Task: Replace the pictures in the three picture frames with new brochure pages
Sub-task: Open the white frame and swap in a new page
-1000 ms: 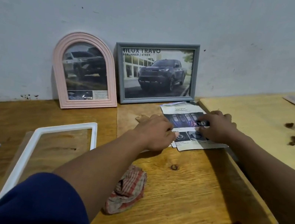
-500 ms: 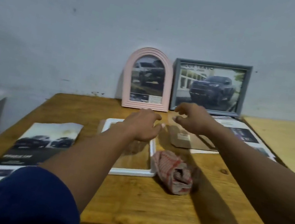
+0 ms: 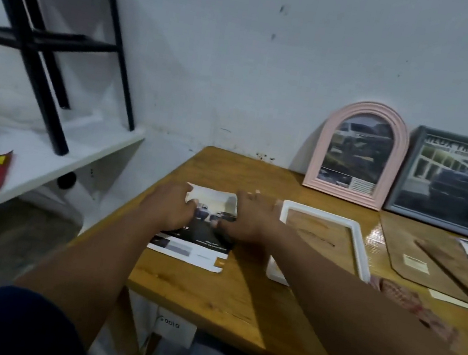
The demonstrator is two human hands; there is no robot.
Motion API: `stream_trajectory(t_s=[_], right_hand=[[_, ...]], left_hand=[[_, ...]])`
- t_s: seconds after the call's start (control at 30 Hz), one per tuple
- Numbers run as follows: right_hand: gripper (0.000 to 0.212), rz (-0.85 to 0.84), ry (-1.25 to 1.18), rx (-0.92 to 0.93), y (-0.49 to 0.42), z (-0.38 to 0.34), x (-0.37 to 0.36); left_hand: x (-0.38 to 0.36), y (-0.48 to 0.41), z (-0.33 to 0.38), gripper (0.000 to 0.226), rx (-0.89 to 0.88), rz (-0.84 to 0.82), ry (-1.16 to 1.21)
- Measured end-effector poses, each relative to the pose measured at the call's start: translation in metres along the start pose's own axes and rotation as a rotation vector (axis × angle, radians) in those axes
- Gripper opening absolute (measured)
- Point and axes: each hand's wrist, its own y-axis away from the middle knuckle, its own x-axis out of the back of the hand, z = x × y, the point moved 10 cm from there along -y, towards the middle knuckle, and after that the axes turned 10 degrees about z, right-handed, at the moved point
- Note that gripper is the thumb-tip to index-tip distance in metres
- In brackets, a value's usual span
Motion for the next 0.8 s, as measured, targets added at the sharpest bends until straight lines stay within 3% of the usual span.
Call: stream_trajectory(t_s=[0.13, 0.33, 0.47, 0.57, 0.67, 0.8], right_hand=[[0.094, -0.019, -0.004, -0.04, -0.006, 0.0, -0.019], [0.075, 0.272, -0.116, 0.073, -0.001, -0.023, 0.012], [0.065, 0.349, -0.596, 0.023, 0.006, -0.014, 0.054], [0.058, 0.44, -0.795, -0.04, 0.008, 0.019, 0.101], [0.06, 0.461, -0.85, -0.14, 0.017, 0.073, 0.134], [0.056, 0.465, -0.854, -0.335, 0.047, 0.165, 0.142]], left_hand=[[-0.006, 0.003, -0.018, 0.052, 0.006, 0.024, -0.034], [-0.001, 0.001, -0.011, 0.055, 0.023, 0.092, 0.045], [0.02, -0.002, 0.009, 0.041, 0.04, 0.21, 0.269], [0.03, -0.004, 0.043, 0.036, 0.041, 0.245, 0.44], [0.023, -0.003, 0.091, 0.035, 0.003, 0.198, 0.571], [-0.022, 0.01, 0.138, 0.036, 0.01, -0.03, 0.668]])
